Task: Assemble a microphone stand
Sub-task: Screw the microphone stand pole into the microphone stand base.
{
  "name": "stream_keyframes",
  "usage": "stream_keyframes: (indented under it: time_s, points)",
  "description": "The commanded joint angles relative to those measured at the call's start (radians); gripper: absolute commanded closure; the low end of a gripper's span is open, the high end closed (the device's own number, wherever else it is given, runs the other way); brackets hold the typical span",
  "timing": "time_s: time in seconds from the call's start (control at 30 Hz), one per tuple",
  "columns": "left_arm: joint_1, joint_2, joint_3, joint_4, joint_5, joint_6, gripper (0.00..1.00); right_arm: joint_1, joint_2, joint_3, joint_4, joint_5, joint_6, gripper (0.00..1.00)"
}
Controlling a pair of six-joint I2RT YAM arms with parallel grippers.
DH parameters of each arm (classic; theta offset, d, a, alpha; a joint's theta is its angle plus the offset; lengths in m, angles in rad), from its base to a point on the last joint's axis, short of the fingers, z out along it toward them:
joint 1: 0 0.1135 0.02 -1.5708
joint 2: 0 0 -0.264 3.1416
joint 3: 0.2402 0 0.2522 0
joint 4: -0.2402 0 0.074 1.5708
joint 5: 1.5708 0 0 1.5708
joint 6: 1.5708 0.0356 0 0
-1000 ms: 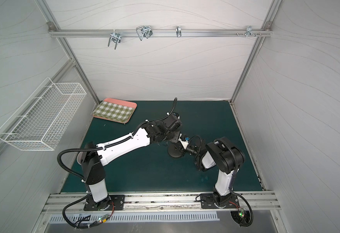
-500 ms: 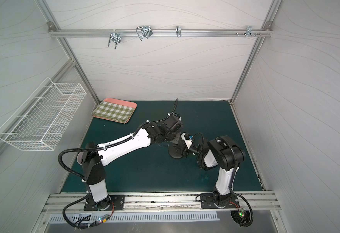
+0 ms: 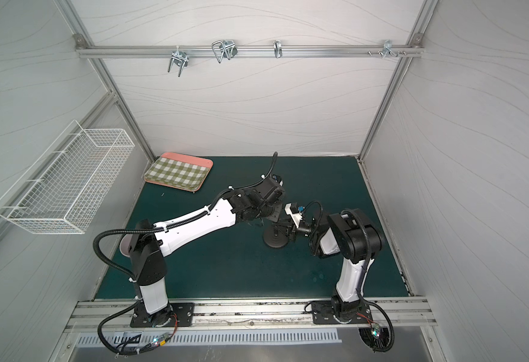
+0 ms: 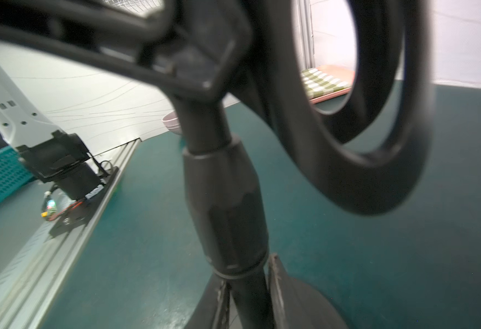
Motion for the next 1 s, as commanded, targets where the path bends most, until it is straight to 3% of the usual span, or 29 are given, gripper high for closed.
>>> stream_keyframes:
  time_s: [0.0, 0.27, 0.57, 0.63, 0.73, 0.83, 0.9, 0.97]
  points:
    - [-0.016, 0.023, 0.036, -0.067, 0.031, 0.018, 0.95, 0.068, 0.036, -0.02, -0.002, 0.216, -0.039, 0.84]
    - [-0.016, 0.013, 0.023, -0.098, 0.005, 0.012, 0.95, 0.293, 0.066, 0.012, 0.0, 0.589, -0.116, 0.85]
    - [0.011, -0.073, -0.099, -0.067, -0.057, -0.072, 0.96, 0.513, 0.12, 0.124, 0.004, 1.196, -0.119, 0.81]
    - [0.017, -0.078, -0.116, -0.063, -0.054, -0.076, 0.96, 0.547, 0.146, 0.151, 0.004, 1.278, -0.097, 0.81]
    - [0.023, -0.082, -0.12, -0.069, -0.057, -0.076, 0.96, 0.552, 0.17, 0.158, 0.004, 1.246, -0.043, 0.77]
    - [0.034, -0.091, -0.13, -0.061, -0.051, -0.075, 0.96, 0.546, 0.158, 0.136, 0.003, 1.189, -0.067, 0.58]
    - [0.036, -0.09, -0.131, -0.053, -0.047, -0.065, 0.96, 0.513, 0.133, 0.11, 0.004, 1.078, -0.076, 0.44]
    - [0.036, -0.085, -0.124, -0.057, -0.044, -0.055, 0.96, 0.447, 0.106, 0.086, 0.001, 0.872, -0.07, 0.34]
